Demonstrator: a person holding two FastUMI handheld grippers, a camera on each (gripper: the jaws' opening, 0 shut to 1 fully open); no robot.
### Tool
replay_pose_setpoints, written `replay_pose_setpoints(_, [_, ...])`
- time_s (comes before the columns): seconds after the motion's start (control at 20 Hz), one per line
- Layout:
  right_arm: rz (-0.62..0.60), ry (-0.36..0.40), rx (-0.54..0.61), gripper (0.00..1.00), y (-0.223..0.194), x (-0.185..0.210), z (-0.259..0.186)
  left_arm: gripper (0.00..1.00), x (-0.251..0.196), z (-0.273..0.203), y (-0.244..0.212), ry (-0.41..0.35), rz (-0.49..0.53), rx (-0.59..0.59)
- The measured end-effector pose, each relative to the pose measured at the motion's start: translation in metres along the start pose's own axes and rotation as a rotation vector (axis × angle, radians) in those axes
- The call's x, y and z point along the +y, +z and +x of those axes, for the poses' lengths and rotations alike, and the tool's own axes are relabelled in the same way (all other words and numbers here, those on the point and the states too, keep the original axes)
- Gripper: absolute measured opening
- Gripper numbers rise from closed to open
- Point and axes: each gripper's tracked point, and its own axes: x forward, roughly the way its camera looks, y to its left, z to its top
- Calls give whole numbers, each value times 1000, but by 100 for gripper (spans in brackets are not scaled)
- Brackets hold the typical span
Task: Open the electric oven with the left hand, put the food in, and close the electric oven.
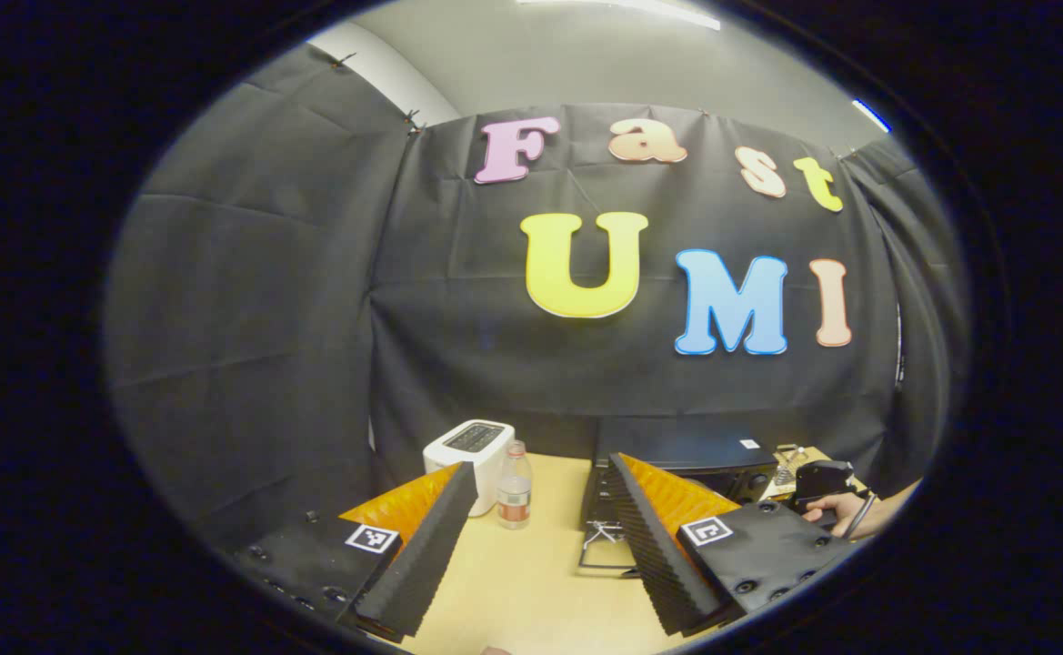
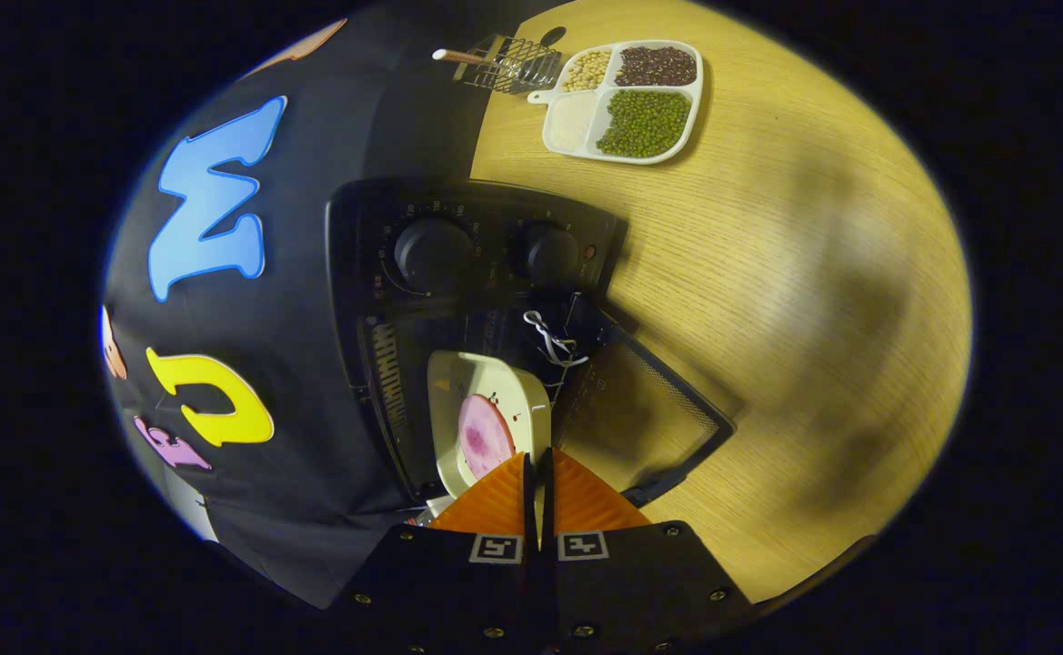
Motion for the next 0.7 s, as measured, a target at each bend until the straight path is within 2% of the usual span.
replay_pose_setpoints(0.2, [109,28,-90,0,2,21,39,100,20,-11,2,66,-17,4])
replay_pose_setpoints(0.45, [263,34,-178,0,6,36,81,100,48,-35,-8,121,18,36])
replay_pose_setpoints(0.7, [337,45,-272,0,13,52,104,100,63,-40,-10,151,25,52])
